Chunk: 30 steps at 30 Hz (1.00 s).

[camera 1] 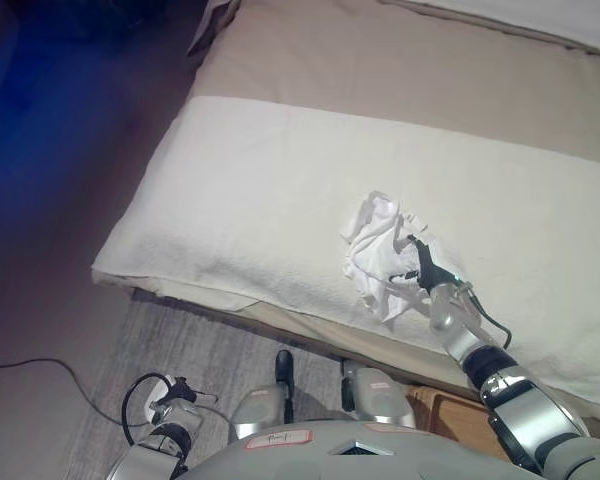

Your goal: Put the clothes on the bed into the basket.

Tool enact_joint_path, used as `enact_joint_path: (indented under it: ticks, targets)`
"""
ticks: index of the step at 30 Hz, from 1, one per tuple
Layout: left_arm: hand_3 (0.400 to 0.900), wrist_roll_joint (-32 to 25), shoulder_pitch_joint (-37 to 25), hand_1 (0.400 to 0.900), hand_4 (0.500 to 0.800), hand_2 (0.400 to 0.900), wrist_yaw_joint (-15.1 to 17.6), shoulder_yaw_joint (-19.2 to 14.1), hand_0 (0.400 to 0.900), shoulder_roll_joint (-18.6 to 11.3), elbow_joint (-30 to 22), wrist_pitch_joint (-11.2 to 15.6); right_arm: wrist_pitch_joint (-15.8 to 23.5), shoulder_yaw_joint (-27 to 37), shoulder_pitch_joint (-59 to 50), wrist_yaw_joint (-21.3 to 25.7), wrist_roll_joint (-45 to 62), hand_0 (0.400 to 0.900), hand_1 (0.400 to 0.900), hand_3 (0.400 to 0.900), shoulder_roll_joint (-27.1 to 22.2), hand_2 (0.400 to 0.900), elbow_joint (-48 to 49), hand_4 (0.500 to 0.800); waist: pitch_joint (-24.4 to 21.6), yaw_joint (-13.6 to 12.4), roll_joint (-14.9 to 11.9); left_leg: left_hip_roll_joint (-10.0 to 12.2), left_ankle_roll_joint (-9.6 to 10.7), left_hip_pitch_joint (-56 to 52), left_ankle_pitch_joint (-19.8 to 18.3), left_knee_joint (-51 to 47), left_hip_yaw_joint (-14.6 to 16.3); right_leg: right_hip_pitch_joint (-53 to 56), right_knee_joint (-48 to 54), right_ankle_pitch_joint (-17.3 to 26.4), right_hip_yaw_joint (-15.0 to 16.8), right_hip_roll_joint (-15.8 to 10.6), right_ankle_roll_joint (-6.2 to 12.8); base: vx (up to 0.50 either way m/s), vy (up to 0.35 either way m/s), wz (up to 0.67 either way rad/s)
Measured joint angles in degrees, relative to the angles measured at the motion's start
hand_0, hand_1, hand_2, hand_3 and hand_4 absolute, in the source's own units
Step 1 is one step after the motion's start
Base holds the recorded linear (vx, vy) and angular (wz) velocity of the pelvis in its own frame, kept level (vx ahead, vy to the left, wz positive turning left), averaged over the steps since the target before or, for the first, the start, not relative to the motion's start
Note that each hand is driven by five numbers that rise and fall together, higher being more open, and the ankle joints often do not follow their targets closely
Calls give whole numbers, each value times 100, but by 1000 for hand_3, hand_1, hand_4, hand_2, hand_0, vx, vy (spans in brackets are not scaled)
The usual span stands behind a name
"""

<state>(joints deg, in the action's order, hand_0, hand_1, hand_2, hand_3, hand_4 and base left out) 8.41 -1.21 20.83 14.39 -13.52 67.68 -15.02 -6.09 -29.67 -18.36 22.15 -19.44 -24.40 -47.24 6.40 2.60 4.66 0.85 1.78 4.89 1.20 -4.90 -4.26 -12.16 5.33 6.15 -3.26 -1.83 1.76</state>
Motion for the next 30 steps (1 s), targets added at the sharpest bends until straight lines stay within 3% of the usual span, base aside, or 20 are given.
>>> enact_joint_path:
  ticks: [6, 10, 11, 12, 20, 30]
  targets:
    - [900, -265, -329, 900, 800, 900, 215, 4, 900, -26, 5, 70, -14, -402, -456, 121, 3, 900, 900, 900, 214, 900, -23, 800, 95, -112, 25, -15, 72, 569, 138, 24, 31, -579, -13, 144, -28, -31, 80, -35, -2, 8]
    - [900, -402, -729, 900, 800, 900, 256, 70, 900, -20, -13, 160, -87, -433, -932, 159, 5, 900, 900, 900, 211, 900, -167, 800, 402, -138, 56, -40, 122, 808, 231, 26, 17, -808, -23, 330, -100, -63, -12, 38, 1, 9]
    - [900, -430, -768, 900, 800, 900, 256, 70, 900, -22, -11, 168, -94, -433, -1025, 167, 10, 602, 602, 602, 207, 602, -214, 621, 470, -136, 62, -39, 124, 810, 232, 27, 16, -811, -22, 333, -114, -62, -14, 40, 7, 0]
    - [900, -433, -785, 900, 800, 900, 256, 71, 900, -21, -12, 168, -115, -429, -1073, 177, 18, 400, 400, 400, 194, 400, -218, 500, 519, -137, 69, -40, 125, 816, 234, 27, 24, -815, -22, 346, -139, -64, -31, 41, 14, -3]
    - [900, -480, -916, 900, 800, 900, 279, 71, 900, -23, -9, 143, -127, -307, -1149, 476, 29, 400, 400, 400, 179, 400, -224, 500, 583, -122, 67, -51, 126, 800, 232, 22, 44, -810, -22, 377, -142, -79, -29, 40, 19, -11]
    - [900, -473, -963, 900, 800, 900, 305, 72, 900, -23, -62, 147, -61, -78, -531, 261, 66, 400, 400, 400, 196, 400, -406, 500, 584, 19, 64, -58, 71, 180, 103, -36, 276, -283, -20, 342, 54, -69, 22, 36, 24, -21]
